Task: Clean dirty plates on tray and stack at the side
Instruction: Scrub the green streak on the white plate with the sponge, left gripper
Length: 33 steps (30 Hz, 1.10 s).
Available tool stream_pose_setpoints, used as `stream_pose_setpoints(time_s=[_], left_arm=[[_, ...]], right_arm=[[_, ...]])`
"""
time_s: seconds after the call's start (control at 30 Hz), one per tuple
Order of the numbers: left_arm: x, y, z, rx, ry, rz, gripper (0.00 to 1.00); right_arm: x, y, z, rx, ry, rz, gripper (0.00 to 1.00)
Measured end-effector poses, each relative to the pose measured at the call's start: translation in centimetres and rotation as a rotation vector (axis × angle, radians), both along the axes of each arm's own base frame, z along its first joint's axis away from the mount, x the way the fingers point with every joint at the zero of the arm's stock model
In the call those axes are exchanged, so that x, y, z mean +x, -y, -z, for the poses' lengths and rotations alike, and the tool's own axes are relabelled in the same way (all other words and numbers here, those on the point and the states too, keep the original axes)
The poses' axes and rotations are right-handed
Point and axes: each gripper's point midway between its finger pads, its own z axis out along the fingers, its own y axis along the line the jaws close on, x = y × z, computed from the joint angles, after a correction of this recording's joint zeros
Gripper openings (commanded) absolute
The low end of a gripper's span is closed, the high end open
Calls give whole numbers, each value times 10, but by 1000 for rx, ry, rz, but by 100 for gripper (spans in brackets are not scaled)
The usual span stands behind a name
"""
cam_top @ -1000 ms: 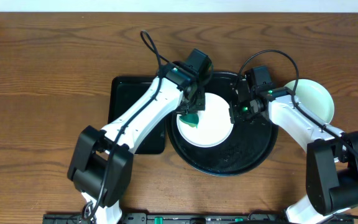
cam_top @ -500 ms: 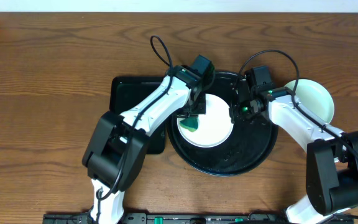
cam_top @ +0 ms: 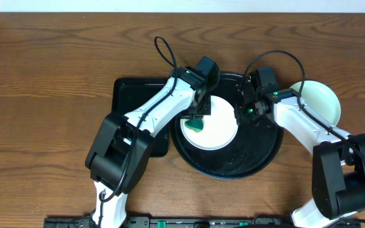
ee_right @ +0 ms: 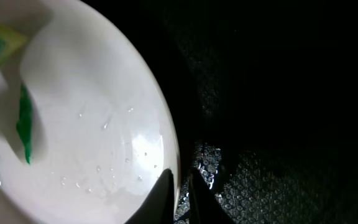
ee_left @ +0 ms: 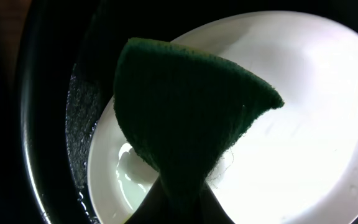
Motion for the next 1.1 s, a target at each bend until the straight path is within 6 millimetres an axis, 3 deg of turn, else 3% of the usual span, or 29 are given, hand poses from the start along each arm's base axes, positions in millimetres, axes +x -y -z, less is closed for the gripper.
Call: stream_pose_setpoints(time_s=[0.17, 0.53, 0.6, 0.7, 1.1], left_arm=[[2, 2, 3, -9, 14, 0, 8], [3, 2, 4, -12, 17, 0, 7], [4, 2, 4, -13, 19, 0, 8], [5, 3, 4, -16, 24, 0, 8], [1, 1, 8, -9, 13, 0, 8]], right_arm=[[2, 0, 0, -2, 10, 3, 15], [1, 0, 3, 0, 12, 2, 15], [1, 0, 3, 1, 14, 2, 12], [2, -2, 4, 2, 18, -4, 1], [1, -3, 5, 3, 16, -3, 1]])
